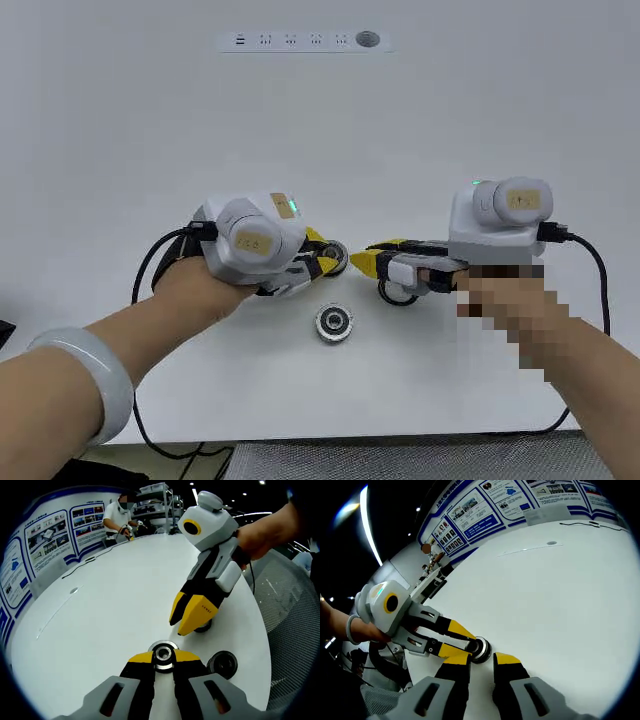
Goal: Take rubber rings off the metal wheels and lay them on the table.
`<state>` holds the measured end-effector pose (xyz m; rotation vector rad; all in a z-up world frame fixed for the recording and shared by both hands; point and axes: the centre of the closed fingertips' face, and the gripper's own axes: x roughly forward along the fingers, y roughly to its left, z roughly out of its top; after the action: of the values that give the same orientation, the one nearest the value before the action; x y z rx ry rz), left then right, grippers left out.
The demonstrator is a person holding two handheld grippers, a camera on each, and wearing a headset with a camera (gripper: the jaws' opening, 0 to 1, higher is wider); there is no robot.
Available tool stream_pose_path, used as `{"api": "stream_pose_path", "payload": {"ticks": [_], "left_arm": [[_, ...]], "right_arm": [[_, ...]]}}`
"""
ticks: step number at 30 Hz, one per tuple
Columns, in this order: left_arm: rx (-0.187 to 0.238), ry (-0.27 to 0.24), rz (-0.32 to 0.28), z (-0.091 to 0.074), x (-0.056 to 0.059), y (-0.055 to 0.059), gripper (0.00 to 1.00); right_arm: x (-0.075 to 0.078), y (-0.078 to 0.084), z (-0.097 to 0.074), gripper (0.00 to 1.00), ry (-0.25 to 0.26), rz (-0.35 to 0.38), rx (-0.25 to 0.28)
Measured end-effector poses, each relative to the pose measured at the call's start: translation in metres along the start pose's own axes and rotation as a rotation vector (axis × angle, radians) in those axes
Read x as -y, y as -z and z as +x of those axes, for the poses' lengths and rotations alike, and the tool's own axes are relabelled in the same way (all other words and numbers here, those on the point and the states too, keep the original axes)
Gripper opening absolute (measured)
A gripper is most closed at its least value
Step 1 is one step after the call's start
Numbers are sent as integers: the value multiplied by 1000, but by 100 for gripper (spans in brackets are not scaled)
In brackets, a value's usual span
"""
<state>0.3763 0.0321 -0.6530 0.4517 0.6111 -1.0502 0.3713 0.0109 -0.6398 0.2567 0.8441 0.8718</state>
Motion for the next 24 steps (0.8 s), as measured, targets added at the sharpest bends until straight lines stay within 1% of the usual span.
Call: {"api": "stream_pose_path", "payload": {"ticks": [3, 6, 12, 20, 24], "left_arm": [[1, -1, -2, 0, 0, 0, 13], [3, -3, -2, 0, 0, 0, 13], [8, -3, -3, 0, -1, 0, 13], [11, -1, -1, 0, -1, 0, 13], [12, 0, -1, 0, -1, 0, 13]], "right_arm": [[4, 0, 3, 19, -6, 16, -4], [5, 1, 6, 19, -16, 35, -5], [6, 1, 12, 20, -37, 104, 1], [7, 4, 20, 20, -59, 151, -8], [5, 3, 21, 20, -70, 173, -4]]}}
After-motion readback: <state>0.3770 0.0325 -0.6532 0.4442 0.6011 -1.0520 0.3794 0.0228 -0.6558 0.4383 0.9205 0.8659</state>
